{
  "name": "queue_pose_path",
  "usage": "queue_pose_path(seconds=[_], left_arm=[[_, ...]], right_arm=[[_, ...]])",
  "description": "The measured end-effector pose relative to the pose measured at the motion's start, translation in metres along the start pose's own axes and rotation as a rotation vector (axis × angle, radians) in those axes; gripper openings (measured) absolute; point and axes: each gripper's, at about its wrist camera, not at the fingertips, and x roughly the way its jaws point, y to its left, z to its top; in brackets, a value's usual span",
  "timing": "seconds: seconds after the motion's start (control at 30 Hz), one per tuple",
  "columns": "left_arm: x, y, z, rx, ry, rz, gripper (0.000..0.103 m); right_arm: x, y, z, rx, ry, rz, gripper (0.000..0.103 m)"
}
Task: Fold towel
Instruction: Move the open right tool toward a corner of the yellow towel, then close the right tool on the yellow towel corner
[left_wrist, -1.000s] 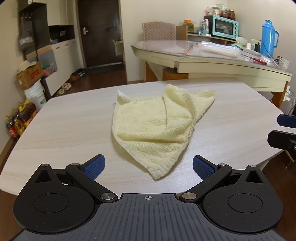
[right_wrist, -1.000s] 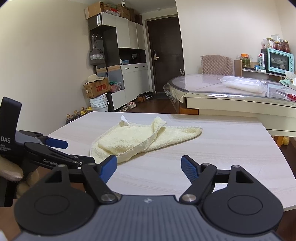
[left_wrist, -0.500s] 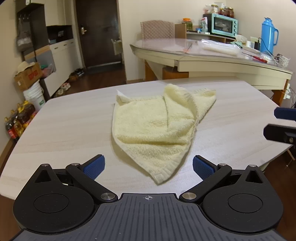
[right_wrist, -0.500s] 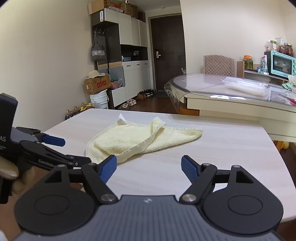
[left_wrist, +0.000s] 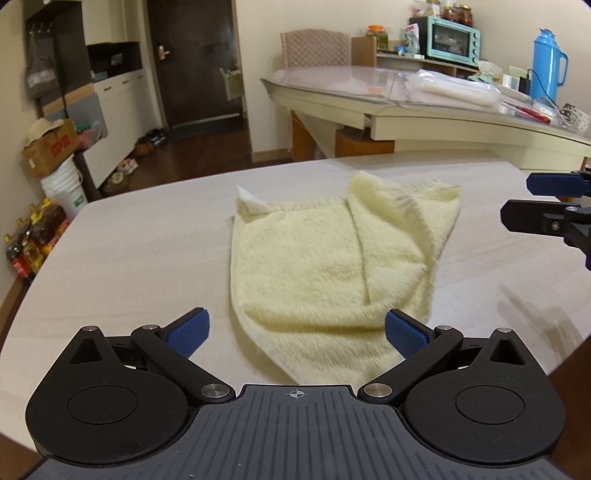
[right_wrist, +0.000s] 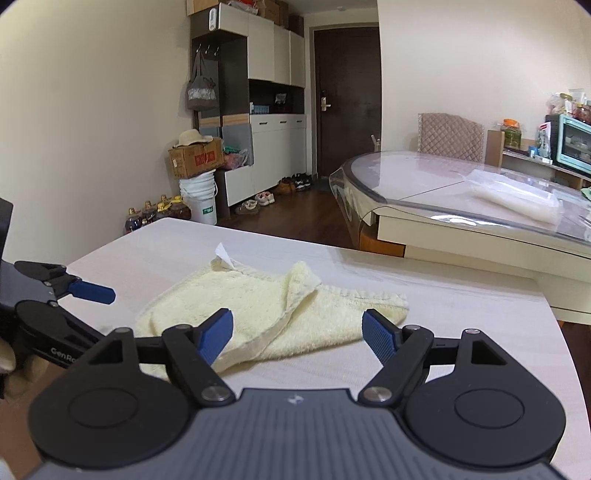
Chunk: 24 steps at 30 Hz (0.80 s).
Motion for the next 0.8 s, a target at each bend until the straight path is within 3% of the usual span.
queue_pose_path(seconds=[0.47,0.8], left_arm=[[0.034,0.021,0.02,-0.004,0.009,-0.002,0.103],[0.048,0.039,0.027,-0.013,0.012,0.026,0.103]], right_arm=[[0.055,-0.008,0.016,0.001,0.063,0.036,0.079],[0.107,-0.022,0.033,0.024,0.124,0.067,0.069]])
